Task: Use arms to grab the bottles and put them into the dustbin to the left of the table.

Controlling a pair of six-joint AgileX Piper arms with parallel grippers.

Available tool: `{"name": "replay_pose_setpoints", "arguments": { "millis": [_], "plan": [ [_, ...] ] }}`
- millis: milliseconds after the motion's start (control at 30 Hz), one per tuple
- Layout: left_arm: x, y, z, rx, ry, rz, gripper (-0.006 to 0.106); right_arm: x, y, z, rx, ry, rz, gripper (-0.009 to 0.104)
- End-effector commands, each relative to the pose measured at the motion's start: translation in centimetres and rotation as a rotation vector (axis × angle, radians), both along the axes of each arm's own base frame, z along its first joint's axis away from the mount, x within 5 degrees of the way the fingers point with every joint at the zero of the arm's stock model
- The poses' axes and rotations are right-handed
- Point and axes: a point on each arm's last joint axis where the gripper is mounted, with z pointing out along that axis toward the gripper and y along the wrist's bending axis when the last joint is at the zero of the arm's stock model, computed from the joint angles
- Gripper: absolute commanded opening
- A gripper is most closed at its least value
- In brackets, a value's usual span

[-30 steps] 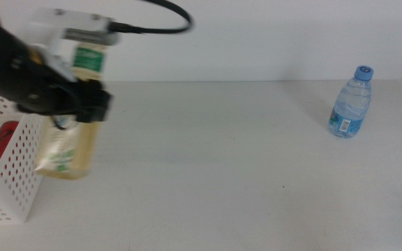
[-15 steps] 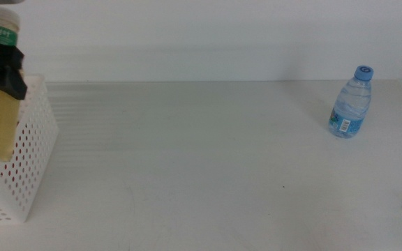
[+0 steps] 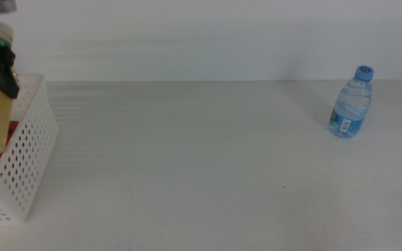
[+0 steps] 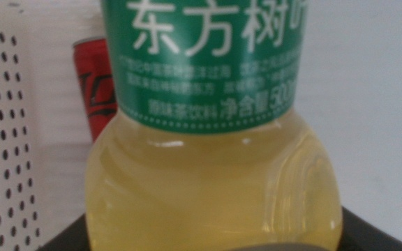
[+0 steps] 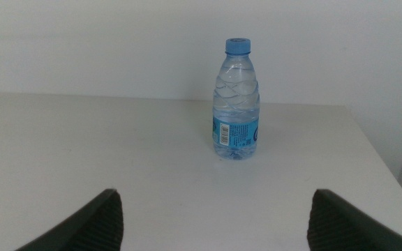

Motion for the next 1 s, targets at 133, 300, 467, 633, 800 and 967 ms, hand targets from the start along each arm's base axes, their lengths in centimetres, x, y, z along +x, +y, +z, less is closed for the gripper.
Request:
{"name": "replay_pose_setpoints", "arguments": {
  "millis": [133, 300, 467, 633, 800, 967],
  "plan": [
    [0.3, 0.6, -0.1, 0.036, 0.055, 0.003, -0.005, -0.2, -0.1, 1.1, -0.007, -0.112, -0.010, 0.077],
    [1.7, 0.9, -2.7, 0.028, 0.125, 0.002, -0.005, -0.2, -0.1, 1.1, -0.007, -0.112, -0.010, 0.077],
    [2.6, 1.1, -4.8, 0.012, 0.178, 0.011, -0.005, -0.2, -0.1, 1.1, -0.007, -0.112, -0.010, 0.077],
    [3.0, 1.4, -6.0, 0.028, 0.215, 0.010, -0.005, -0.2, -0.1, 1.1, -0.007, -0.112, -0.010, 0.077],
    [3.0, 1.8, -6.2, 0.068, 0.226, 0.010, -0.001, -0.2, -0.1, 1.1, -0.007, -0.112, -0.010, 0.077],
    [3.0, 1.8, -6.1, 0.071, 0.226, 0.010, 0.002, -0.2, -0.1, 1.1, -0.007, -0.112, -0.010, 0.077]
  ]
}}
